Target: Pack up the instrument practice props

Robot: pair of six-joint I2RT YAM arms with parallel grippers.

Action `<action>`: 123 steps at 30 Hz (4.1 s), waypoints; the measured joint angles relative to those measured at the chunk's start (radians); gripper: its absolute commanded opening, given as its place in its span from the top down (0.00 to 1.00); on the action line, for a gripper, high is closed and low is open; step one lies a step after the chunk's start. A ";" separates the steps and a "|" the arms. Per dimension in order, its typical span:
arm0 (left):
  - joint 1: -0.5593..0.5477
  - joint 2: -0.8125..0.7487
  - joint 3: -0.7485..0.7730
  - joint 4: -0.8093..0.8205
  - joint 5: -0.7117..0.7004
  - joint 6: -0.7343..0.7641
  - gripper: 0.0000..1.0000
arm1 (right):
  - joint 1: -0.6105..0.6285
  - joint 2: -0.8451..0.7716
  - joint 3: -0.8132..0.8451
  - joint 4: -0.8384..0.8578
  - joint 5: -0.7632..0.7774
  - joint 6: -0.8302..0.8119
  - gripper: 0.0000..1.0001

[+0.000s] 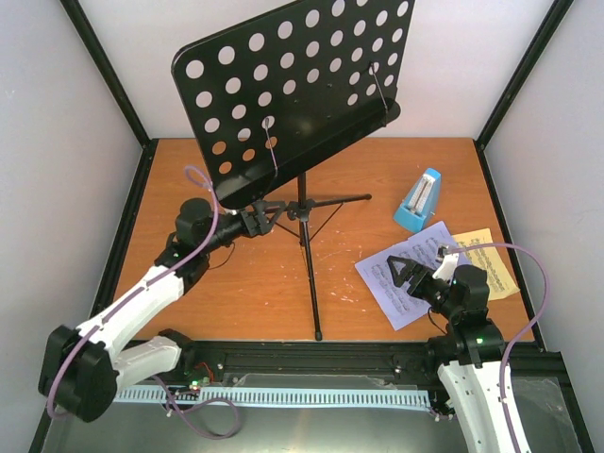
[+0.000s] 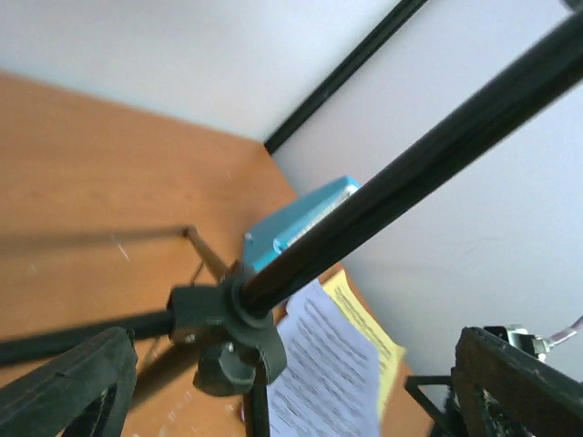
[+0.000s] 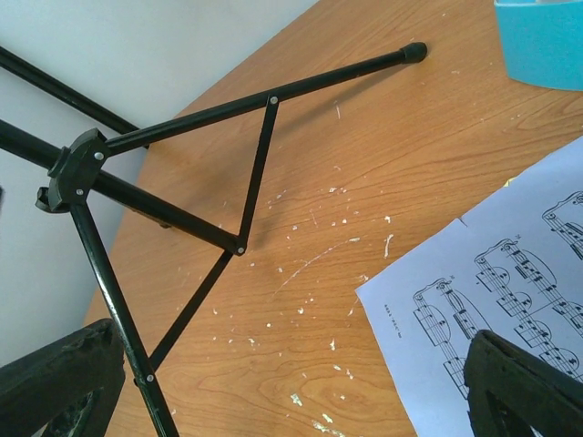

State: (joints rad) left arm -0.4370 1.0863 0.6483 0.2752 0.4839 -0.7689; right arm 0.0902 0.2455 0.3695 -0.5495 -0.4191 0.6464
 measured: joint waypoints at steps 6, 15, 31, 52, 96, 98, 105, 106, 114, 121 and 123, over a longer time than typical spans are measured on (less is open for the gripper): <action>0.000 -0.040 0.000 -0.006 -0.020 0.257 0.13 | 0.000 0.002 0.004 -0.003 0.000 -0.011 0.00; -0.085 0.058 0.000 -0.027 -0.026 0.575 0.30 | 0.000 -0.006 0.047 -0.034 0.016 -0.023 0.00; -0.109 0.135 0.013 -0.018 -0.100 0.721 0.57 | 0.000 -0.021 0.056 -0.061 0.026 -0.037 0.00; -0.115 0.166 0.047 -0.006 -0.153 0.784 0.49 | 0.000 -0.021 0.054 -0.060 0.026 -0.037 0.00; -0.105 0.178 0.045 -0.018 -0.096 0.158 0.84 | 0.000 -0.024 0.049 -0.061 0.031 -0.036 0.00; -0.094 0.171 0.031 -0.006 -0.067 0.076 0.80 | 0.000 -0.024 0.047 -0.061 0.031 -0.035 0.00; -0.074 0.153 -0.013 0.033 0.006 -0.072 0.45 | 0.000 -0.040 0.035 -0.061 0.030 -0.029 0.00; -0.074 0.150 -0.013 0.018 0.003 -0.075 0.40 | 0.000 -0.043 0.035 -0.061 0.030 -0.029 0.00; -0.074 0.053 -0.008 -0.080 -0.118 0.081 0.35 | 0.000 -0.048 0.034 -0.061 0.031 -0.029 0.00; -0.079 0.068 0.036 -0.112 -0.132 0.288 0.38 | 0.000 -0.043 0.027 -0.059 0.029 -0.029 0.00; -0.092 0.076 0.039 -0.119 -0.132 0.337 0.38 | 0.000 -0.038 0.027 -0.059 0.028 -0.029 0.00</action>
State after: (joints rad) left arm -0.5293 1.1618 0.6872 0.1558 0.3523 -0.4320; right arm 0.0902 0.2073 0.3965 -0.6083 -0.3912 0.6178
